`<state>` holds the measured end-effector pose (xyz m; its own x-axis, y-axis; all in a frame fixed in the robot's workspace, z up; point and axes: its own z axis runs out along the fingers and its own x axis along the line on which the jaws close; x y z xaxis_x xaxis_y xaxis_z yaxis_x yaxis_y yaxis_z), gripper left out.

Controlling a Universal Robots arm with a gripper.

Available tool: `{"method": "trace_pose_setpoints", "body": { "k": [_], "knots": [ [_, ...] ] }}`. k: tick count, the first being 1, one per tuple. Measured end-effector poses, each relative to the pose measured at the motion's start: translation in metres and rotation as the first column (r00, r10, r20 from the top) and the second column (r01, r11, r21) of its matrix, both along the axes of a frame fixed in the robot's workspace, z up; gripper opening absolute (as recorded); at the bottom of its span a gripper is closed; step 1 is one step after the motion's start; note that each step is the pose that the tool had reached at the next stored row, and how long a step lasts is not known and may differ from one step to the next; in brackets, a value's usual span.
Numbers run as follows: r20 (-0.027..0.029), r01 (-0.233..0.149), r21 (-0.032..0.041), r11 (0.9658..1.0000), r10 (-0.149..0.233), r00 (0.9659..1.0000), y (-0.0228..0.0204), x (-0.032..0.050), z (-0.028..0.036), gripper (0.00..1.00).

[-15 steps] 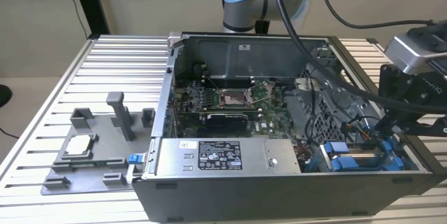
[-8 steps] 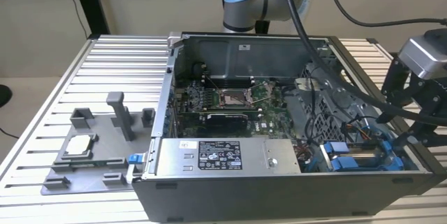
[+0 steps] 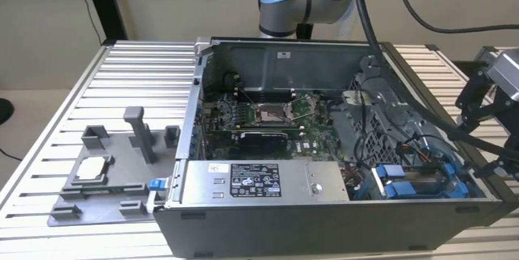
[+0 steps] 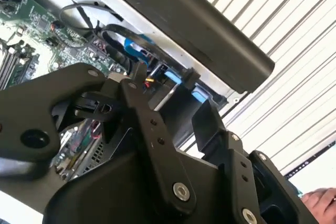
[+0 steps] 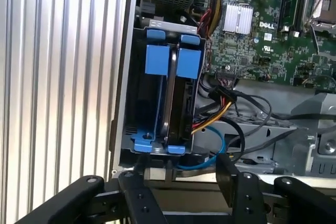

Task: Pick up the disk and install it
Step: 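Insert the second disk wire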

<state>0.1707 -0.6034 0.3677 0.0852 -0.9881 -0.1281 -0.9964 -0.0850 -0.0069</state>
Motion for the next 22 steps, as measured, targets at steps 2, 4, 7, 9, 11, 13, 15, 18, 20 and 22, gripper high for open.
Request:
{"method": "trace_pose_setpoints", "body": {
  "k": [2,4,7,9,11,13,15,18,20,22],
  "knots": [
    [0.0,0.0,0.0008,1.0,0.0,1.0,-0.0011,0.0037,-0.0037,1.0],
    [0.0001,0.0,0.0013,1.0,0.0,1.0,-0.0022,0.0074,-0.0072,1.0],
    [0.0001,0.0,0.0025,1.0,0.0,1.0,-0.0046,0.0079,-0.0103,1.0],
    [0.0001,0.0,0.0031,1.0,0.0,1.0,-0.0071,0.0075,-0.011,1.0],
    [0.0003,0.0,0.0034,1.0,0.0,1.0,-0.0071,0.0057,-0.0109,1.0],
    [0.0009,0.0,0.0042,1.0,0.0,1.0,-0.0072,0.0045,-0.011,1.0],
    [0.001,0.0,0.0066,1.0,0.0,1.0,-0.0072,0.0045,-0.011,1.0],
    [0.0013,0.0,0.0146,0.9999,0.0,1.0,-0.006,0.0044,-0.0115,1.0],
    [0.0021,0.0,0.0183,0.9998,0.0,1.0,-0.005,0.0044,-0.0116,1.0],
    [0.0038,0.0,0.0193,0.9998,0.0,1.0,-0.0036,0.0044,-0.0114,0.0]
  ]
}}
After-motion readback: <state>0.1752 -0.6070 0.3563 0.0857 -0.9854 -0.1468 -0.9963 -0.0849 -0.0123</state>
